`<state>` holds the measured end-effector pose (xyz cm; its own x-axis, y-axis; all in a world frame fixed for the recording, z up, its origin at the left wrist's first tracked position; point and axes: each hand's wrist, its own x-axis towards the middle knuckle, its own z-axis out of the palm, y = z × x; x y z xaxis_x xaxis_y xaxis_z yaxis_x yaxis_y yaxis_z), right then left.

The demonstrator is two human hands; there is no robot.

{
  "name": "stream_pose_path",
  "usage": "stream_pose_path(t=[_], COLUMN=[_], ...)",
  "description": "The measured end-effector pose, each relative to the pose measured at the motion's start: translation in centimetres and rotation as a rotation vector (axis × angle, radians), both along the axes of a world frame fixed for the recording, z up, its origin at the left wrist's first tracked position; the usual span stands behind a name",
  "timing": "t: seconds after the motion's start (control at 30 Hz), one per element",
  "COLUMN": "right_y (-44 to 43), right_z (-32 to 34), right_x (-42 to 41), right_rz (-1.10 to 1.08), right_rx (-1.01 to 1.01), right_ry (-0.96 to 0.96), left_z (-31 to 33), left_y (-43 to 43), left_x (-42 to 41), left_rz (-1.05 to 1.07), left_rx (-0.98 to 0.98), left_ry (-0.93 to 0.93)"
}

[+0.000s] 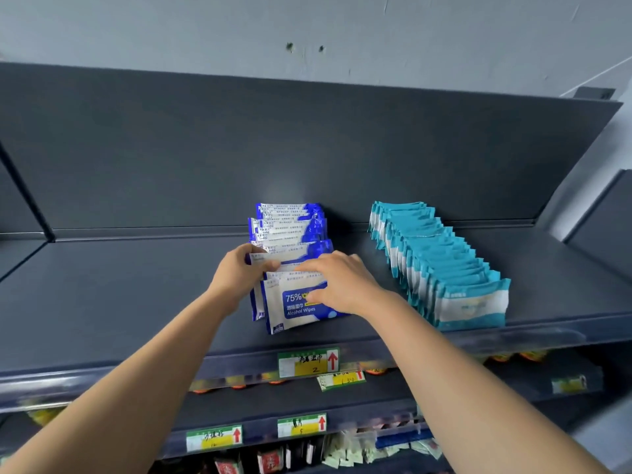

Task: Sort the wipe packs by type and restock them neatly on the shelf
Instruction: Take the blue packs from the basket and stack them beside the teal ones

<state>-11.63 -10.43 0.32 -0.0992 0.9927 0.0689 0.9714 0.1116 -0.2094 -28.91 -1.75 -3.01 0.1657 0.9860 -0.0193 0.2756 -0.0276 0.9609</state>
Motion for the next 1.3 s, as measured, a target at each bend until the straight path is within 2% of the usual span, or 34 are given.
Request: stream_pose_path(t=[0.1,0.2,0.27,0.3,0.4,0.5,0.63,0.7,0.87,1.0,1.17,1.3], right_y=[0.8,0.9,1.0,0.9,0.4,0.0,0.8,1.1,0.9,-0.1,-2.7,-5.7], right_z=[-0.5,-1.3,-2.1,-2.5,-3.1,-3.6,-4.5,-4.8,-4.7,-4.7,-4.5,-4.1], right_x=[-0.1,0.0,0.3,0.6,1.5,2.1,1.1,0.6,1.3,1.1,2.0,3.0], right_rz=[-0.005,-0.022,-0.097,-0.147,-0.199,-0.134,-0.196,-0.217,-0.23,-0.232,-0.232,-0.271], right_rx=[0.015,0.102,0.146,0.141,-0.005,-0.14,0.049,0.083,0.024,0.045,0.088,0.106], right_ry=[0.007,0.042,0.156,0.258,0.559,0.654,0.577,0.525,0.447,0.313,0.108,-0.026], left_z=[0.2,-0.3,-0.9,-1.1,-1.6,-2.2,-1.6,-0.9,-0.1,-0.1,0.0,0.0], left_y=[-1.1,-2.4,-2.7,-2.7,-2.4,-2.3,-2.3,-2.1,-1.9,-3.5,-5.6,-7.0], left_x=[-0.2,-1.0,-1.3,-1.4,-1.6,-1.5,-0.2,-0.1,-0.3,0.3,1.7,2.6], left_rz=[-0.003,-0.216,-0.381,-0.396,-0.321,-0.225,-0.116,-0.109,-0.102,-0.013,-0.13,-0.203], left_rx=[-0.054,-0.019,0.047,0.073,0.088,0.132,0.279,0.295,0.251,0.505,0.719,0.789], left_ry=[-0.135,-0.241,-0.189,-0.13,-0.029,0.075,0.129,0.201,0.548,0.9,1.177,1.216])
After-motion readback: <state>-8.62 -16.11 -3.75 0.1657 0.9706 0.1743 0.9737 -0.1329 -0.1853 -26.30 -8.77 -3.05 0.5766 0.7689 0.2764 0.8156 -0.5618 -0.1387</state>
